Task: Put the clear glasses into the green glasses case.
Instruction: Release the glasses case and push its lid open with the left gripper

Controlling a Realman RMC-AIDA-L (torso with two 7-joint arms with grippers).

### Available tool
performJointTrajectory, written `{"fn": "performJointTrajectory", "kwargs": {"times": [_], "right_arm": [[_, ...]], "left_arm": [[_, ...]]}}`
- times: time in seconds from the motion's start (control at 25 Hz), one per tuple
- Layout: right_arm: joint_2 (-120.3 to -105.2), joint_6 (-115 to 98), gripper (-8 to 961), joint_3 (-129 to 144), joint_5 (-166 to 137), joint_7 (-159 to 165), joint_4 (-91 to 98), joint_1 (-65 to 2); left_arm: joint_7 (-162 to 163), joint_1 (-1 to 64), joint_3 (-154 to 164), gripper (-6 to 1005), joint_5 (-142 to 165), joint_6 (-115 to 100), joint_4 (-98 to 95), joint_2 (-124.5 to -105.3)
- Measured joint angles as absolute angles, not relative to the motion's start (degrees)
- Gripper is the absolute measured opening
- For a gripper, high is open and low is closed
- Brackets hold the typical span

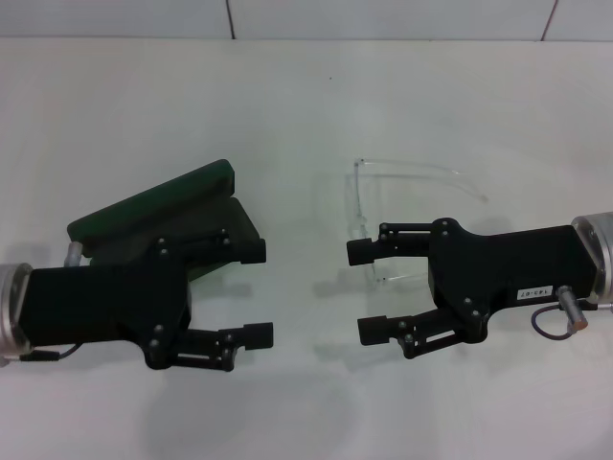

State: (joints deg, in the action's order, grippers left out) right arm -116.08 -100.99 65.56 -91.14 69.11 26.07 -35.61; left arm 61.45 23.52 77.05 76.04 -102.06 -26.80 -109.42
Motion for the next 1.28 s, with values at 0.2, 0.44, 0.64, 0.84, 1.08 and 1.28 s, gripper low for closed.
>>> {"fn": "performJointTrajectory", "kwargs": {"times": [0.2,0.44,0.64,0.84,1.08,1.28], "right_arm": [[-116.10,-100.96,856,65.65,-91.14,69.19,26.35,-35.70],[-115.96,-101.09,854,65.42,-91.13,69.16,26.45,-35.63],[-115.93,-101.24,853,65.53,-91.14,69.05,26.96,-35.71],[-115.59,-102.28,851,64.94,-91.14,69.36,27.43,-35.38],[-115.31,-103.12,850,63.91,-91.14,69.52,28.56,-33.83],[-114.55,-101.60,848,62.07,-91.28,69.56,30.96,-31.75]], "left_arm": [[61.56,23.91,77.01,886,76.07,-101.50,-26.87,-109.30],[61.60,23.95,75.90,885,76.16,-101.46,-26.94,-109.26],[61.62,24.01,75.73,883,76.16,-101.42,-27.03,-109.25],[62.91,24.08,75.74,881,76.30,-101.56,-27.09,-108.72],[63.72,24.03,75.64,880,76.22,-101.72,-27.16,-108.54],[73.06,23.33,66.48,878,76.50,-101.06,-32.46,-110.23]]}}
